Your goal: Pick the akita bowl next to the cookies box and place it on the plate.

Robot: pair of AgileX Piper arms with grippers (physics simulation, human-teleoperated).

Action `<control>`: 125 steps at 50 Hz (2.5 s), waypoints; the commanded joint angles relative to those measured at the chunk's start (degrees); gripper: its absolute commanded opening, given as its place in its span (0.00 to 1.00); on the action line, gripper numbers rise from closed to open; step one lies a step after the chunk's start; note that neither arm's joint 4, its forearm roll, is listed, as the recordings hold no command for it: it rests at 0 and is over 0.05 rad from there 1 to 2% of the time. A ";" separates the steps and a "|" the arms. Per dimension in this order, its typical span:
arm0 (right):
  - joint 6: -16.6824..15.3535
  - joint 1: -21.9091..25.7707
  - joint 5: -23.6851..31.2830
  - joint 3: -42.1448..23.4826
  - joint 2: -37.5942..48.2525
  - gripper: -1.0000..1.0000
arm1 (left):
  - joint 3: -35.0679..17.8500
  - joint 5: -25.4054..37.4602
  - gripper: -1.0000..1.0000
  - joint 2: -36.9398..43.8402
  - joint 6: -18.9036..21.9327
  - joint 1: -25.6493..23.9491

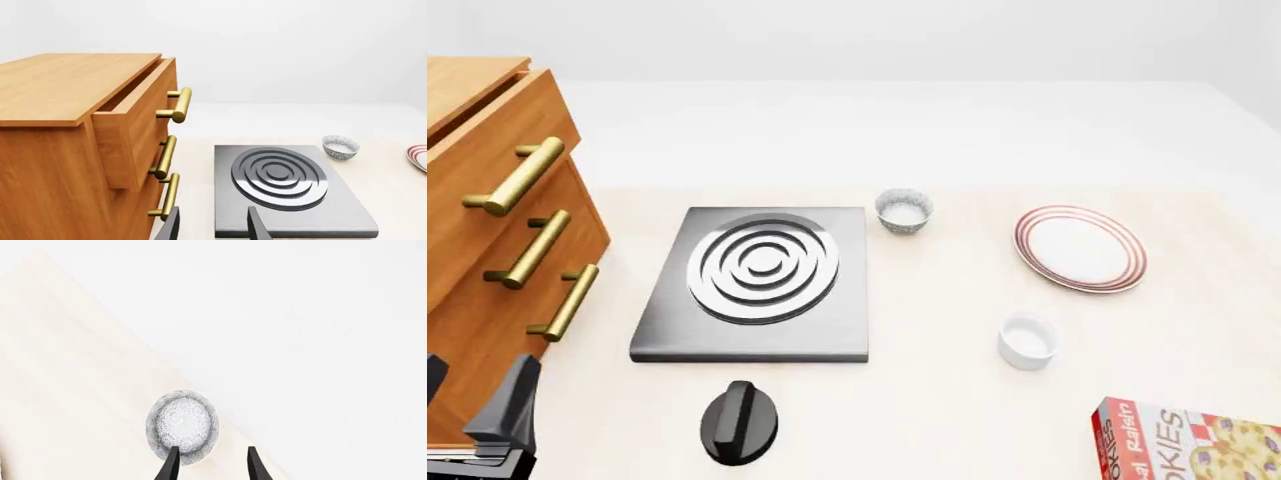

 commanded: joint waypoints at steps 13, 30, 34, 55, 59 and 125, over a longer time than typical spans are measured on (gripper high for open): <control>-0.60 0.92 -3.44 -1.91 7.65 1.00 | 0.00 0.00 1.00 0.00 0.00 0.00; -2.22 0.64 -6.89 -0.10 12.44 1.00 | 0.00 0.00 1.00 0.00 0.00 0.00; -2.74 0.28 -7.41 0.05 13.55 1.00 | 0.00 0.00 1.00 0.00 0.00 0.00; -4.07 0.16 -8.08 0.28 16.52 1.00 | 0.00 0.00 1.00 0.00 0.00 0.00; -4.24 0.00 -8.11 0.39 16.83 1.00 | 0.00 0.00 1.00 0.00 0.00 0.00; 5.80 2.16 25.13 -16.81 -9.62 0.00 | 0.00 0.00 1.00 0.00 0.00 0.00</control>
